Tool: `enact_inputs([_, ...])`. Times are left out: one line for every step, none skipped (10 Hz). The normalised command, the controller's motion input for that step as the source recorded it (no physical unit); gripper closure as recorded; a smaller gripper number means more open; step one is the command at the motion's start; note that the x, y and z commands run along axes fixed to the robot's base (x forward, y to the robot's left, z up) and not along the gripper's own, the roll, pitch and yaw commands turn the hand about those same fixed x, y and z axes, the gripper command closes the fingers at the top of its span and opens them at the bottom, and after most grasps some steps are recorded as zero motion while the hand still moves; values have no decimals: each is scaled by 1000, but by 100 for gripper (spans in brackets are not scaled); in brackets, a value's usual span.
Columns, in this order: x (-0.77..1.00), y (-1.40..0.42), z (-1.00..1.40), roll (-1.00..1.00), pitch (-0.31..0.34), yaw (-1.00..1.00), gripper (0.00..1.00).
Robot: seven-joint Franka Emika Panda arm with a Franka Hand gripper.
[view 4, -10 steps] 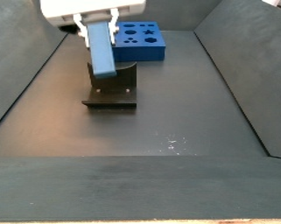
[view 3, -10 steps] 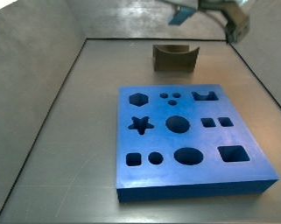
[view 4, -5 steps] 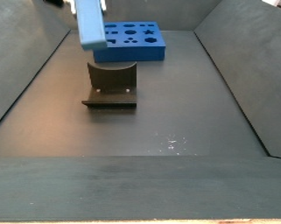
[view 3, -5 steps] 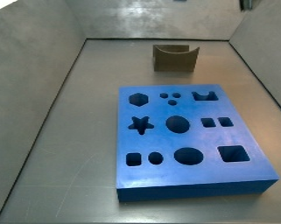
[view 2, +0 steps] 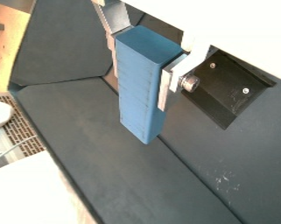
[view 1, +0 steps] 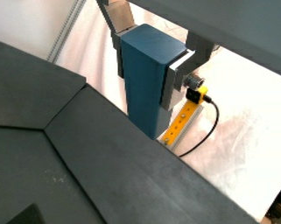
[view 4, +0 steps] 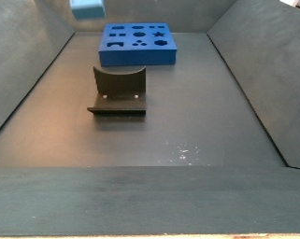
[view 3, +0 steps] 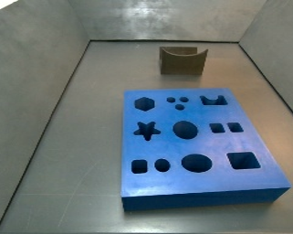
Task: Pick up the rectangle object. Move up. Place the rectangle object on the fixture. Regrasp the rectangle object. Move to above the board. Insert the rectangle object.
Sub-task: Move to above the board.
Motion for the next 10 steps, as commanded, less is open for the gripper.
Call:
enact_inputs([39, -16, 326, -81, 207, 75, 100])
enact_inputs([-573, -1000, -256, -1000, -107, -103, 100])
enact_inputs([-575, -1000, -273, -1000, -119, -103, 100])
enact_inputs([-599, -1000, -264, -1000, -137, -100, 100])
enact_inputs([-614, -1000, -268, -1000, -140, -97, 100])
enact_inputs([-619, -1000, -271, -1000, -145, -98, 100])
enact_inputs([-622, -1000, -266, -1000, -144, -100, 100])
enact_inputs([-632, -1000, -264, -1000, -145, -100, 100])
enact_inputs([-649, -1000, -264, -1000, -145, -98, 100])
enact_inputs([-658, -1000, -262, -1000, -146, -97, 100])
